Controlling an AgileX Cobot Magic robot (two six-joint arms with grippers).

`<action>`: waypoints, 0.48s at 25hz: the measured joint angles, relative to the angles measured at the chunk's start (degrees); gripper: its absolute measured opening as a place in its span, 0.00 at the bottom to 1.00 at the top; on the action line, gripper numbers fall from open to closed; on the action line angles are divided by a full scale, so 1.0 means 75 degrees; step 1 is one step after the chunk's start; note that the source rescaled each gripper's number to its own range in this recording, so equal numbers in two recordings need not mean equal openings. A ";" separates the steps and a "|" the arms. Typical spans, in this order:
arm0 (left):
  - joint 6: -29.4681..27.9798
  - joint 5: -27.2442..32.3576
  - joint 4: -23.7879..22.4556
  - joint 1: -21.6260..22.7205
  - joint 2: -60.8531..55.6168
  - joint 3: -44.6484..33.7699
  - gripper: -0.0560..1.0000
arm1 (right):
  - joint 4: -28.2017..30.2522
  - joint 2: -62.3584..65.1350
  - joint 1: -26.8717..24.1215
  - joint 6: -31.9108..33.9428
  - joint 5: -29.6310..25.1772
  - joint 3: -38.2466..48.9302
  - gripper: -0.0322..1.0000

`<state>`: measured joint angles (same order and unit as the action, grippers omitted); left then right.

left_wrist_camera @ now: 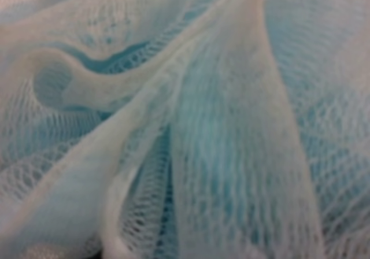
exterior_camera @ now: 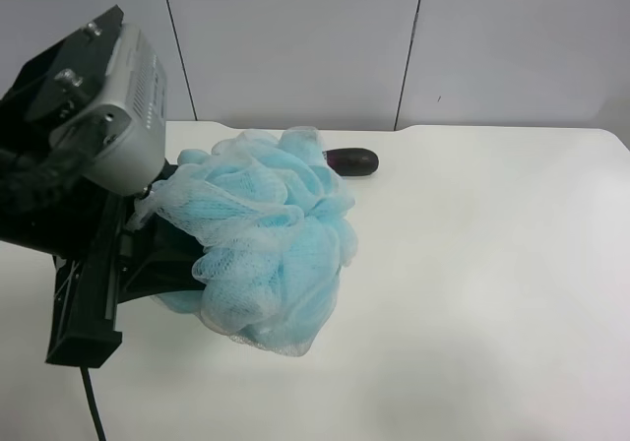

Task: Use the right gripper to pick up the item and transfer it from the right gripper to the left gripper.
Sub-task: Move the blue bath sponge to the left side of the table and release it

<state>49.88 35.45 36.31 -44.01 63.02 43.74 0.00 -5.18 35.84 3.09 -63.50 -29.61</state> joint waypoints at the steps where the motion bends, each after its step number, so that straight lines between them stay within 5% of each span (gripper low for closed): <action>1: 0.0000 0.0000 0.0000 0.0000 0.0000 0.0000 0.09 | 0.0000 0.0000 0.0000 0.0000 0.0151 0.0078 1.00; 12: 0.0000 -0.0007 0.0000 0.0000 0.0000 0.0000 0.08 | 0.0000 -0.0014 0.0000 0.0000 0.0302 0.0173 1.00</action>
<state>49.88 35.40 36.31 -44.01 63.02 43.74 0.00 -5.28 35.84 3.09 -61.24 -28.31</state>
